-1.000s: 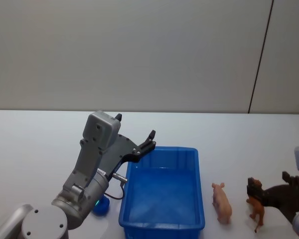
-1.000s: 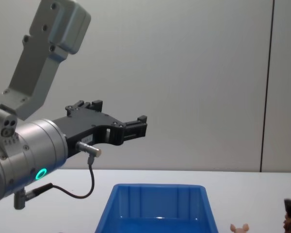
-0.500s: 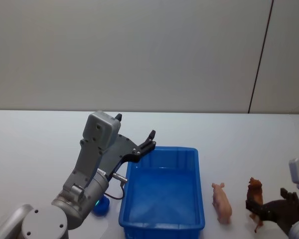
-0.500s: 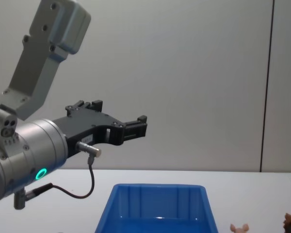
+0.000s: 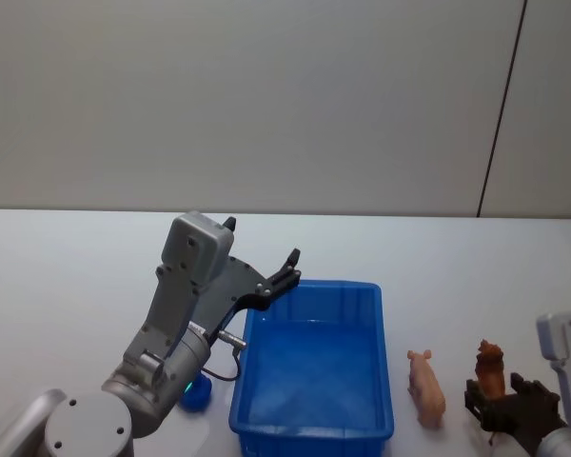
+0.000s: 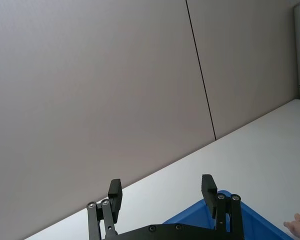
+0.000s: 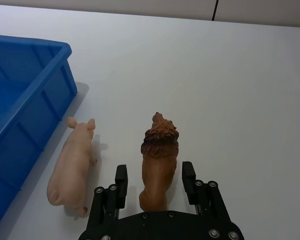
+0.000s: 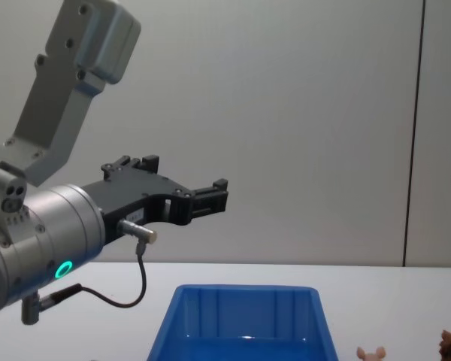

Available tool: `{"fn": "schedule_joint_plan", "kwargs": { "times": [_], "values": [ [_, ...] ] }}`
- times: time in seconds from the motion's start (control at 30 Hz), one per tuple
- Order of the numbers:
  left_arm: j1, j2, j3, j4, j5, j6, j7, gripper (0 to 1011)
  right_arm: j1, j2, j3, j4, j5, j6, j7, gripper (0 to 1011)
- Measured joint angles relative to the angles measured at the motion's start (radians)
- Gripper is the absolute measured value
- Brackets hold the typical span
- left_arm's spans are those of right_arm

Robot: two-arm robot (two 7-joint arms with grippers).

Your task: Pick up the two dolls from the table and place them into the box.

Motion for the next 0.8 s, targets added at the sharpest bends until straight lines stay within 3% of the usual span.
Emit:
{"fn": "schedule_joint_plan", "kwargs": {
  "times": [0.4,0.8],
  "values": [
    [0.0,0.0,0.0,0.0,0.0,0.0,0.0,1001,0.006,-0.018,0.0,0.021,0.004,0.009,-0.027,348],
    [0.0,0.0,0.0,0.0,0.0,0.0,0.0,1001,-0.003,-0.02,0.004,-0.013,-0.017,-0.01,-0.05,342]
  ]
}}
